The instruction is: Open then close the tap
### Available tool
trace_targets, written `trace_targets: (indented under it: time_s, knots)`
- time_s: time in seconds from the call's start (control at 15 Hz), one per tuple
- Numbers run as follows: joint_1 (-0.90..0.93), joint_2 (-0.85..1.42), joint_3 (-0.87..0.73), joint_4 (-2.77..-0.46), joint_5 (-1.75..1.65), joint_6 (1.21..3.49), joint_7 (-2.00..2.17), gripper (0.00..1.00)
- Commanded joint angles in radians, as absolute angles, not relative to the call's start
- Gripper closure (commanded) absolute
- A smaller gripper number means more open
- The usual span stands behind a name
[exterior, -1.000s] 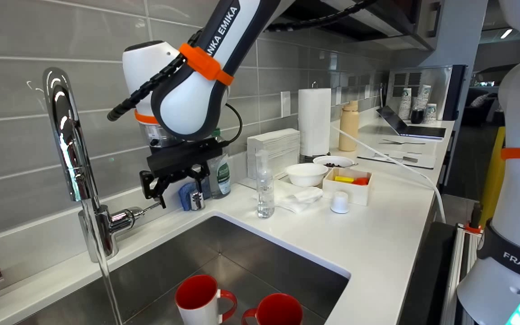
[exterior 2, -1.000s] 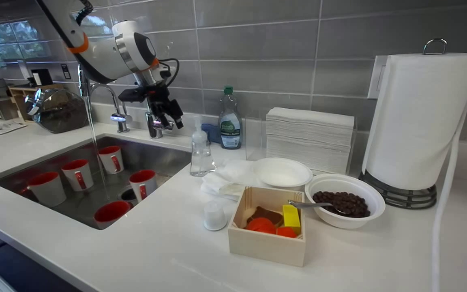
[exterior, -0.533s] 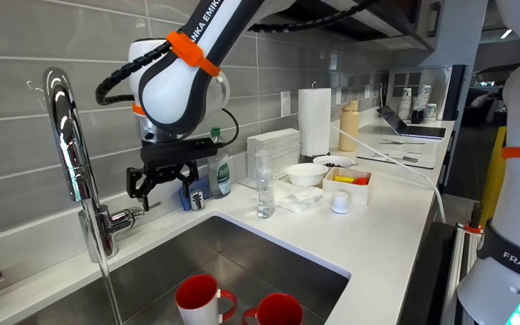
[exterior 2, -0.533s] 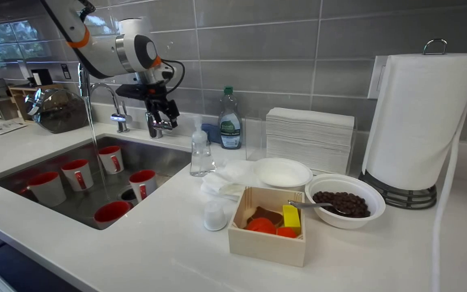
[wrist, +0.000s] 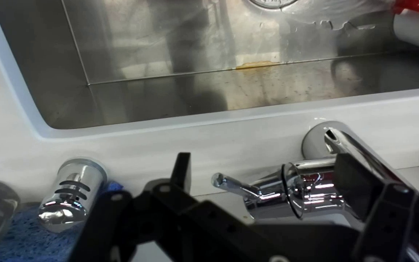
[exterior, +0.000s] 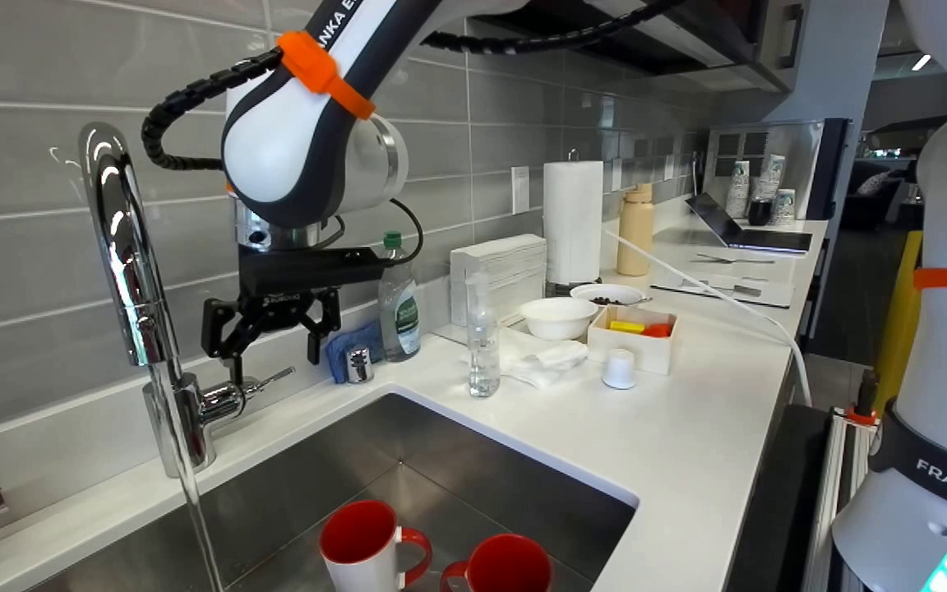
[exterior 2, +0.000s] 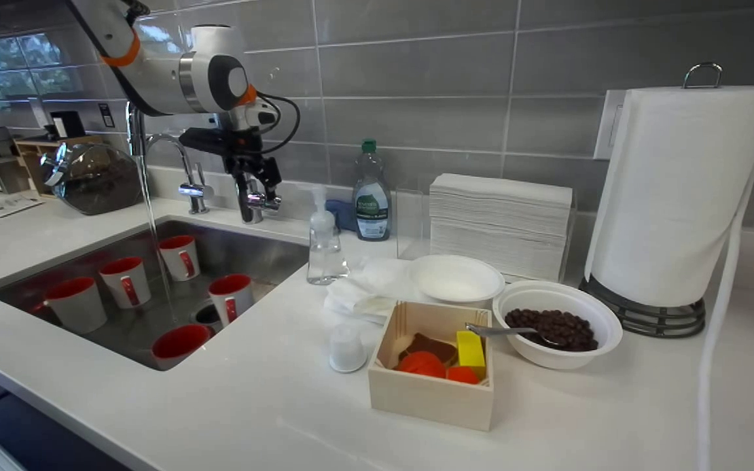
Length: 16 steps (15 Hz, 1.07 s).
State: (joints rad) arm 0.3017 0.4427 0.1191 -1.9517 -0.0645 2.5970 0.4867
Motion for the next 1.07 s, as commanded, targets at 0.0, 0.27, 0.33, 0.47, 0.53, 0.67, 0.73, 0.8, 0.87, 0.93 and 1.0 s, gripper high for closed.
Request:
trace_targets:
  time_s: [0.0,0.27,0.33,0.47,0.53,0.67,0.73,0.8,0.87,0.93,1.0]
  knots:
    - [0.315,0.44,0.103,-1.95,-0.048,2.593,0.463,0.0]
    - [0.311,0.439,0.104,-1.947,-0.048,2.591,0.449,0.0]
    - [0.311,0.439,0.104,-1.947,-0.048,2.59,0.448,0.0]
    - [0.278,0.449,0.137,-1.93,0.003,2.539,0.378,0.0]
    - [0.256,0.45,0.16,-1.929,0.038,2.525,0.325,0.0]
    - [0.217,0.455,0.198,-1.918,0.105,2.469,0.217,0.0]
    - [0.21,0.457,0.199,-1.913,0.118,2.443,0.192,0.0]
    - [0.204,0.457,0.199,-1.908,0.126,2.421,0.167,0.0]
    - [0.197,0.459,0.2,-1.901,0.133,2.402,0.144,0.0]
    - [0.192,0.463,0.197,-1.892,0.136,2.394,0.125,0.0]
    - [0.188,0.467,0.194,-1.886,0.137,2.391,0.111,0.0]
